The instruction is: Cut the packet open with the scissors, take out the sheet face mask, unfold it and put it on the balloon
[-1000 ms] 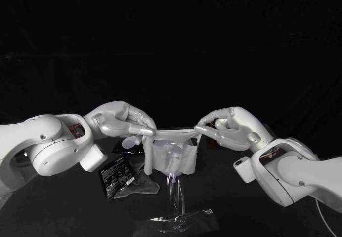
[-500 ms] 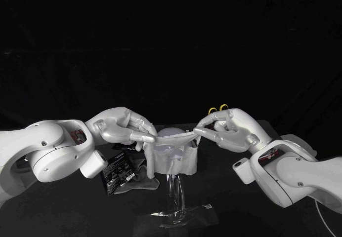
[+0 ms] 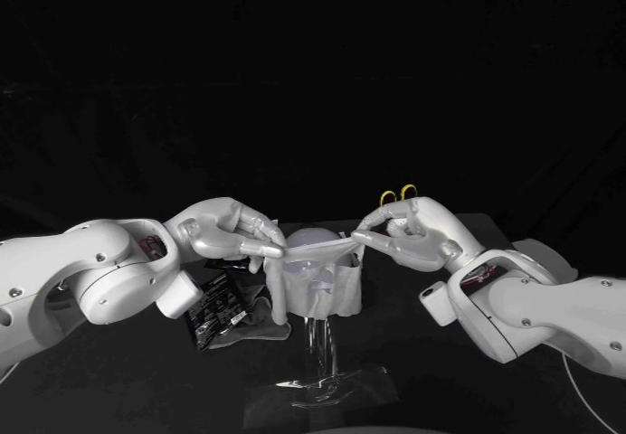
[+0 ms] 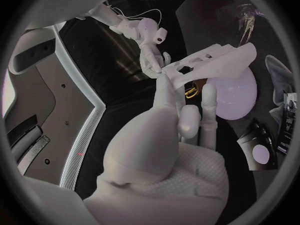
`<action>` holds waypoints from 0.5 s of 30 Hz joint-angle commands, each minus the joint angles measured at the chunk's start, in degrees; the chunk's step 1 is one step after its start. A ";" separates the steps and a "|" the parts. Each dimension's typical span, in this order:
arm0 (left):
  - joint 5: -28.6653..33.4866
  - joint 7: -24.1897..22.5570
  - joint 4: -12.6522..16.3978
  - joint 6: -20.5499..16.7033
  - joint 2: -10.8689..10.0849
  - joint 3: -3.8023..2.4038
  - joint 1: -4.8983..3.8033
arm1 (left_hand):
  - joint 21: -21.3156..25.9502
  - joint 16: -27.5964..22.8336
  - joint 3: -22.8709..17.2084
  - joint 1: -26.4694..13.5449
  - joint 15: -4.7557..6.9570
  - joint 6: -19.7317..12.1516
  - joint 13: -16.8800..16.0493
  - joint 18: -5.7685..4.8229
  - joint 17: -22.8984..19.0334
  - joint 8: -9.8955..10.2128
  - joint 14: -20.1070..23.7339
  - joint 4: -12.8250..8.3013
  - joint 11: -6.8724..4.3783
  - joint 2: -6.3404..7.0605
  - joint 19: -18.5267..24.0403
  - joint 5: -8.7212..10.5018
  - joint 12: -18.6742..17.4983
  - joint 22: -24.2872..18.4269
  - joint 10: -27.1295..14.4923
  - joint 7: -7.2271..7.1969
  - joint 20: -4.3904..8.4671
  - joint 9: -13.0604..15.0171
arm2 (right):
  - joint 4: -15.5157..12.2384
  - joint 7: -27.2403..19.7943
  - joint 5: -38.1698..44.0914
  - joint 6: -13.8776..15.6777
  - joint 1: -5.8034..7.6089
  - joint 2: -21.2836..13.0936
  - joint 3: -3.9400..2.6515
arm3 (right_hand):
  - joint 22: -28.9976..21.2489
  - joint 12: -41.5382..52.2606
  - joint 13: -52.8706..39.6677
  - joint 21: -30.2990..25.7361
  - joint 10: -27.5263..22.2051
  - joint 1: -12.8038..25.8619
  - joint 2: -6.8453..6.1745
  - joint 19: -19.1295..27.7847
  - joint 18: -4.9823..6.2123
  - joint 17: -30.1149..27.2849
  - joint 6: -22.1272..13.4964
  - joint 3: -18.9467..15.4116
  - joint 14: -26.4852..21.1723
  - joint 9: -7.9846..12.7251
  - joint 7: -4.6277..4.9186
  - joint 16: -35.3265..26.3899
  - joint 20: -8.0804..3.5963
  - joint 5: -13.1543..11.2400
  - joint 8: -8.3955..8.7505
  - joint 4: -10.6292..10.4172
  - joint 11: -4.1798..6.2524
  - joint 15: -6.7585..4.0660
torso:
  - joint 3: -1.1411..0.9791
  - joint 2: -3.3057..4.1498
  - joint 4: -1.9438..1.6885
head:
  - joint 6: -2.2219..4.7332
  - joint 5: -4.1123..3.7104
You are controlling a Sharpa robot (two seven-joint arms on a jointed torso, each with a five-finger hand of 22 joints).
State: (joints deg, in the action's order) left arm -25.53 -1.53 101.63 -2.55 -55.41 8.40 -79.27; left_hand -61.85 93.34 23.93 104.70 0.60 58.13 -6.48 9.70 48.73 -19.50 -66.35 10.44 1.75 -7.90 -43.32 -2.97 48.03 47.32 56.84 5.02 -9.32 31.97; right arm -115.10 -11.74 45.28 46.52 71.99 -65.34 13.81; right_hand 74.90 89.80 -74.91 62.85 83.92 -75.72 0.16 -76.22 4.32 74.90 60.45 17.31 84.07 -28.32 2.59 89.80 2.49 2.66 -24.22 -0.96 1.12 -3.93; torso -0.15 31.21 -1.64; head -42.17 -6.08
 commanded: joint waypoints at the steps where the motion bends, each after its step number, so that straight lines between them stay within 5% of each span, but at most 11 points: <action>1: -0.48 -0.91 -2.36 -0.68 1.21 -0.02 0.09 | -0.22 0.17 0.38 0.22 0.10 0.43 0.08 0.86 0.11 0.26 -0.49 -0.11 -0.01 -8.25 -0.32 0.17 -0.25 0.06 0.44 -0.10 0.03 0.06 | 2.21 -0.50 -0.09 -1.66 -0.17 1.30 -0.03 | 7.32 0.20 -15.09 0.16 6.08 -0.44 -0.01 -0.18 1.13 15.10 0.24 0.30 5.93 -7.95 -0.46 0.20 -0.06 0.15 -1.73 0.13 0.50 -0.36 | -0.05 0.01 0.00 | -0.46 -0.33; 5: -0.73 -0.76 -5.33 -0.72 2.92 0.02 0.16 | -0.23 0.14 0.38 0.23 0.10 0.44 0.09 0.86 0.51 0.27 -0.73 -0.11 -0.01 -8.27 -0.33 0.18 -0.26 0.06 0.45 -0.10 0.04 0.06 | 5.02 -0.28 -0.35 -2.21 -0.35 3.32 -0.04 | 7.31 0.20 -15.09 0.11 6.08 -0.43 0.00 -0.15 1.14 15.10 0.24 0.32 5.93 -7.95 -0.46 0.20 -0.06 0.15 -1.73 0.13 0.50 -0.36 | -0.10 0.10 0.11 | -1.18 -0.31; 15: -1.07 -0.48 -11.21 -0.79 7.15 0.05 0.18 | -0.25 0.12 0.40 0.23 0.12 0.45 0.11 0.86 0.79 0.31 -0.93 -0.08 -0.01 -8.31 -0.37 0.18 -0.30 0.07 0.47 -0.11 0.07 0.05 | 11.68 -0.03 -0.45 -2.17 -0.34 7.97 -0.08 | 7.27 0.20 -15.09 -0.02 6.08 -0.40 0.04 -0.10 1.17 15.10 0.22 0.36 5.93 -7.96 -0.45 0.20 -0.08 0.15 -1.74 0.10 0.50 -0.37 | -0.16 0.04 0.16 | -1.75 -0.22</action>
State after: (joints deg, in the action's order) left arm -26.22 -1.59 90.85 -2.99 -48.54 8.51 -79.05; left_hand -61.84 93.29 23.93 104.70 0.71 58.13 -6.34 9.67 49.47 -19.50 -66.86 10.44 1.75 -7.90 -43.31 -2.97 47.91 47.30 56.83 5.02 -9.32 31.97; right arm -103.96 -11.60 44.77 45.21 71.59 -57.66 13.77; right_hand 74.95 89.80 -74.94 62.84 83.92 -75.71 0.16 -76.21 4.32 74.95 60.45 17.33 84.05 -28.32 2.59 89.75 2.49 2.63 -24.54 -0.95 1.12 -3.91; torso -0.28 31.28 -1.48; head -43.75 -6.38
